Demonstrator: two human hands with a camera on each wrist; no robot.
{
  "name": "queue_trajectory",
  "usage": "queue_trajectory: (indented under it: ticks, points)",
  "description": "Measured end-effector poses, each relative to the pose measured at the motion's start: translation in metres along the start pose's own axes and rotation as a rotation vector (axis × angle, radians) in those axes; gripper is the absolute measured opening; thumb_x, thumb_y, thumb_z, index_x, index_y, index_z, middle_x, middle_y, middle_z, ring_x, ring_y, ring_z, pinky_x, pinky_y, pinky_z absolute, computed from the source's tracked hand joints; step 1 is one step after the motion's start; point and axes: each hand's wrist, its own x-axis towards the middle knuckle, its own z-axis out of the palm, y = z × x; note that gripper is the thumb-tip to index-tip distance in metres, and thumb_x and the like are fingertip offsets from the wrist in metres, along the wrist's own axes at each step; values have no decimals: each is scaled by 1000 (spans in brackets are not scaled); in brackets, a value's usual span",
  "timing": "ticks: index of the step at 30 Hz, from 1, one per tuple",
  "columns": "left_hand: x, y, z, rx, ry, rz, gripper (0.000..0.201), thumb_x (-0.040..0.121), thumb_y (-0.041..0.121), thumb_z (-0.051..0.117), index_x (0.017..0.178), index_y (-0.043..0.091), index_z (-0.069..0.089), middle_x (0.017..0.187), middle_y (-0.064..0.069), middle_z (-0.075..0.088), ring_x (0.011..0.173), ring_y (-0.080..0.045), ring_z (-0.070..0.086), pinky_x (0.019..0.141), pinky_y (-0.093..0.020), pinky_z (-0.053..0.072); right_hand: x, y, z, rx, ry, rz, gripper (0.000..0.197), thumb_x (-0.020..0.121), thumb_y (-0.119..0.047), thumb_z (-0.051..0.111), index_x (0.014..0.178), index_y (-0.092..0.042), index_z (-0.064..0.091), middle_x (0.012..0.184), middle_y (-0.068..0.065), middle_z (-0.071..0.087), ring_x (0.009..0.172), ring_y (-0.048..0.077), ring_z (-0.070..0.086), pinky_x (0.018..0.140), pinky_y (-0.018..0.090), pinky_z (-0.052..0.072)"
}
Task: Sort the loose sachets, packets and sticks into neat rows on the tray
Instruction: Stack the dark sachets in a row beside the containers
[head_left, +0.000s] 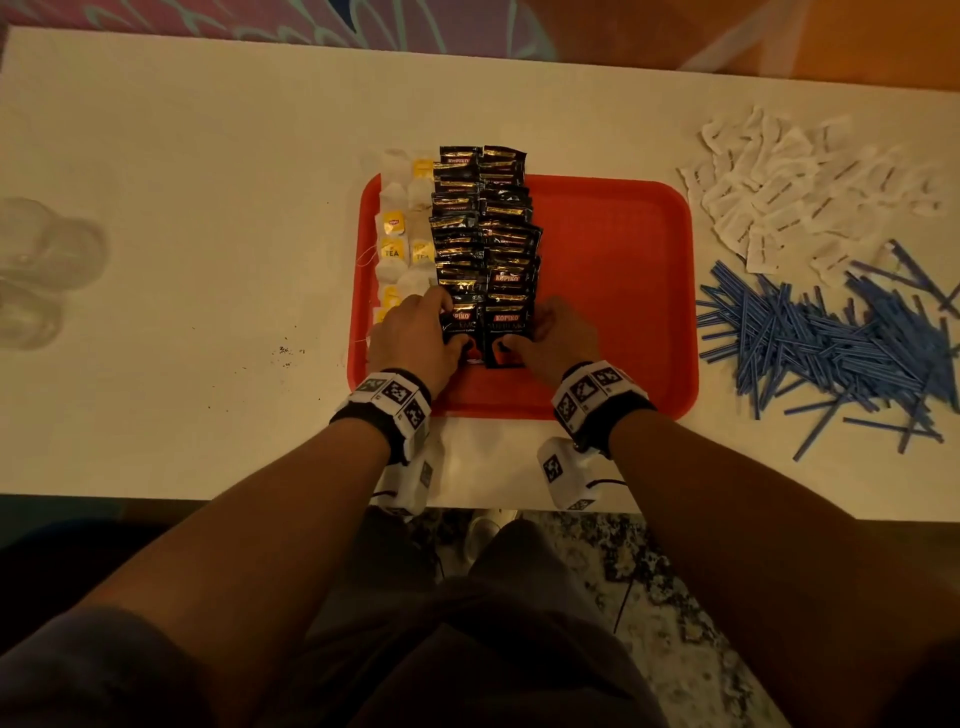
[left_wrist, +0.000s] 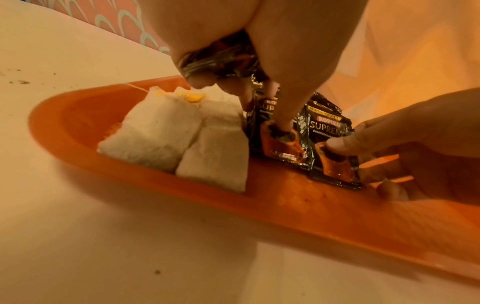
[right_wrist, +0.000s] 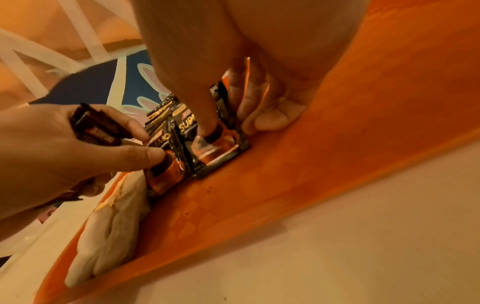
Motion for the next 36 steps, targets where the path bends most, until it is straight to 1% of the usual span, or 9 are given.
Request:
queue_trajectory:
  ticks: [7, 9, 12, 18, 23, 27, 30, 32, 36]
  points:
    - [-1, 2, -14, -284, 106, -53, 41, 94, 27, 63, 134, 24, 51, 125, -5, 59, 111, -21, 58, 89, -30, 48, -1, -5, -11, 59, 0, -12, 63, 86, -47, 68, 138, -18, 45, 128, 4, 60, 117, 25, 57, 89, 33, 49]
    - [8, 8, -26, -412, 101, -122, 50, 99, 22, 58, 146, 27, 41, 132, -3, 59, 110, -11, 57, 89, -23, 45, 8, -15, -9, 72, 22, -3, 85, 76, -70, 63, 143, -22, 41, 138, 3, 54, 125, 27, 52, 101, 44, 47]
    - [27, 16, -38, -531, 40, -210, 57, 102, 21, 50, 154, 26, 29, 141, -2, 55, 101, -4, 56, 83, -18, 44, 48, -8, 6, 87, 47, -12, 108, 52, -99, 44, 137, -32, 45, 135, 0, 56, 124, 28, 53, 98, 54, 48]
    - [51, 27, -40, -602, -116, -213, 59, 96, 12, 52, 151, 25, 34, 125, 2, 60, 101, -13, 60, 90, -29, 50, 63, -29, 17, 100, 4, -23, 84, 55, -76, 52, 129, -36, 52, 123, 0, 61, 114, 30, 58, 94, 52, 50]
    - [59, 24, -43, -582, -55, -259, 60, 97, 13, 52, 152, 24, 33, 126, 4, 58, 103, -12, 58, 77, -12, 43, 65, -31, 12, 154, 30, 13, 89, 51, -72, 56, 129, -29, 52, 127, 4, 58, 115, 32, 58, 93, 53, 51]
    - [71, 22, -50, -742, -63, -313, 68, 94, 10, 57, 155, 20, 29, 150, -1, 46, 124, -15, 54, 105, -28, 45, 60, -54, -6, 263, -8, 51, 54, 55, -54, 61, 106, -36, 58, 109, 0, 65, 95, 26, 66, 83, 49, 57]
    - [83, 24, -55, -782, -97, -325, 69, 94, 2, 53, 156, 20, 27, 141, 0, 52, 89, -3, 57, 76, -19, 51, 83, -55, -11, 298, -50, 73, 40, 55, -46, 62, 95, -40, 58, 106, -1, 67, 92, 26, 68, 82, 49, 57]
    - [91, 26, -56, -777, -124, -321, 69, 94, -1, 51, 154, 23, 29, 113, 7, 62, 71, -4, 55, 57, -16, 45, 84, -65, -16, 286, -69, 84, 44, 57, -44, 63, 99, -34, 59, 107, 0, 67, 93, 26, 67, 84, 49, 57]
    - [97, 33, -60, -777, -174, -305, 43, 94, -5, 47, 112, 34, 48, 85, 8, 50, 64, -12, 50, 52, -20, 43, 78, -83, -22, 249, -112, 79, 18, 83, -25, 58, 101, -24, 58, 112, 6, 65, 96, 24, 65, 83, 41, 55]
